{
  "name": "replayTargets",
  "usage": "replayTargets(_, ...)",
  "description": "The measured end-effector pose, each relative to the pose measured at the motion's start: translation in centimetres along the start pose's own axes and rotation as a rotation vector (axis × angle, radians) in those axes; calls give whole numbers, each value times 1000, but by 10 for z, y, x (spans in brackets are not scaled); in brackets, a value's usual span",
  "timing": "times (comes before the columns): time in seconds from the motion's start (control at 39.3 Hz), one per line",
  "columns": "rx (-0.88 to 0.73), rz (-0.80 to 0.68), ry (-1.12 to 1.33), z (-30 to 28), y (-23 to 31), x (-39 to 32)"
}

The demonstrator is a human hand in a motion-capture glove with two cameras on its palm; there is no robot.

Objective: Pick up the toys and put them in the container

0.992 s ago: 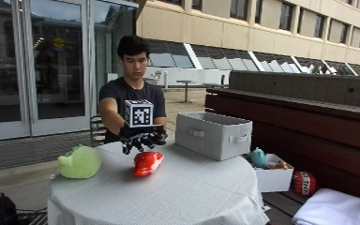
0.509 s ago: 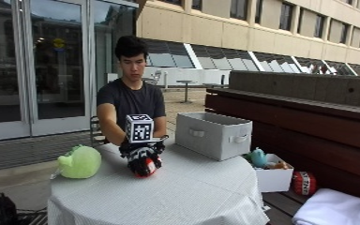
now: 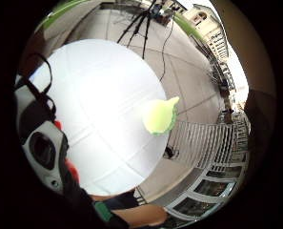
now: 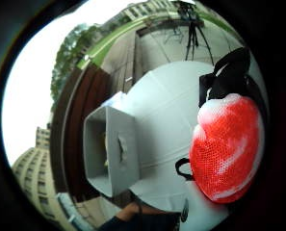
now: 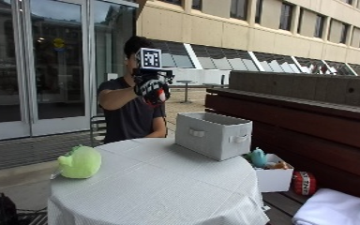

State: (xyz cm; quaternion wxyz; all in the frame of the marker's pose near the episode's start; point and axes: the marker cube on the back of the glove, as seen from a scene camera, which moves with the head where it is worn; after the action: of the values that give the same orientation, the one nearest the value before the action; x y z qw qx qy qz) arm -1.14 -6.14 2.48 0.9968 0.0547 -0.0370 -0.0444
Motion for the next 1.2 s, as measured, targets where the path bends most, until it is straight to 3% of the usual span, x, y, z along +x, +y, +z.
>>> replayTargets(0.25,50,-67,-27,-101,7,-66)
replayTargets(0.64,107,-243,6,-149,47,-210)
replayTargets(0.81,90,-336,-13,-132,61,-268)
replayTargets(0.97,138,-300,29,-82,1,-260)
replayTargets(1.2,1,-402,-32,-54,10,-279)
